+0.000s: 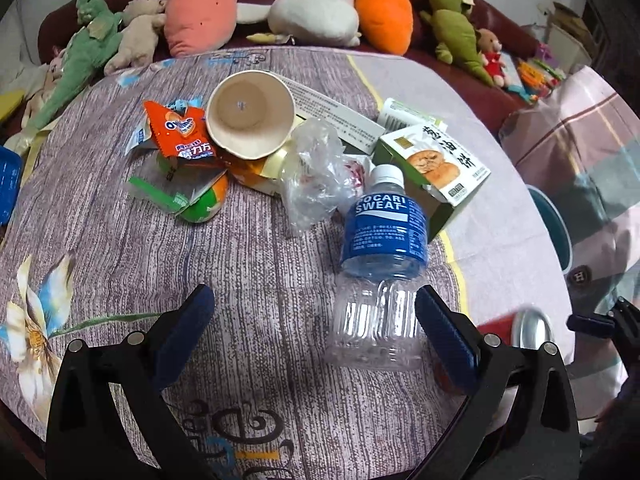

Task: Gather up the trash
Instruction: 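Grasp the red soda can with the right tool while the left tool approaches the blue-label bottle, then grasp the clear blue-label plastic bottle with the left tool and lift it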

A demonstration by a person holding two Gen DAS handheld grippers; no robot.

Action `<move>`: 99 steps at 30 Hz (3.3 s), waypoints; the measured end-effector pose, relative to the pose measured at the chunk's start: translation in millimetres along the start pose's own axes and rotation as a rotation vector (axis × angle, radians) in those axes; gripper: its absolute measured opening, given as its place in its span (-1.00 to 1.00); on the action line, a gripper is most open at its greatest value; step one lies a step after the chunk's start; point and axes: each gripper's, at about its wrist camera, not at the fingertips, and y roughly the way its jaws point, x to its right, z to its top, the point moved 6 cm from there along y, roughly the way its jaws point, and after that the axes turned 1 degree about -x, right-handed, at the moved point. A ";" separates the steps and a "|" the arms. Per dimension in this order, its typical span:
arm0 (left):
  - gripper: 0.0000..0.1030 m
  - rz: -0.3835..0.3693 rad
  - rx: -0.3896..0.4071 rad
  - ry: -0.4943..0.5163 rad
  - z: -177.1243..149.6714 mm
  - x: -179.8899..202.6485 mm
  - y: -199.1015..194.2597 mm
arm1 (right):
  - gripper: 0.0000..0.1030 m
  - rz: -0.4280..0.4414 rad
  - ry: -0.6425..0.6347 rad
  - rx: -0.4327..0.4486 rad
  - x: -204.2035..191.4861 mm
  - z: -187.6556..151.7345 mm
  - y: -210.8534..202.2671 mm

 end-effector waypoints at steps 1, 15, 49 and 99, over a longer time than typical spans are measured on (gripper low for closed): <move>0.94 0.005 0.000 0.005 -0.3 1.0 -0.2 | 0.88 0.007 0.007 -0.001 0.3 1.4 3.1; 0.94 -0.007 -0.054 0.085 -7.2 25.3 19.5 | -0.09 0.002 0.189 0.040 53.0 15.7 12.5; 0.94 0.146 -0.124 0.053 1.9 13.2 72.4 | -0.08 -0.027 0.258 0.032 98.3 28.9 17.2; 0.94 0.261 -0.171 0.291 18.3 5.9 75.7 | -0.08 0.027 0.280 0.032 118.9 46.7 31.2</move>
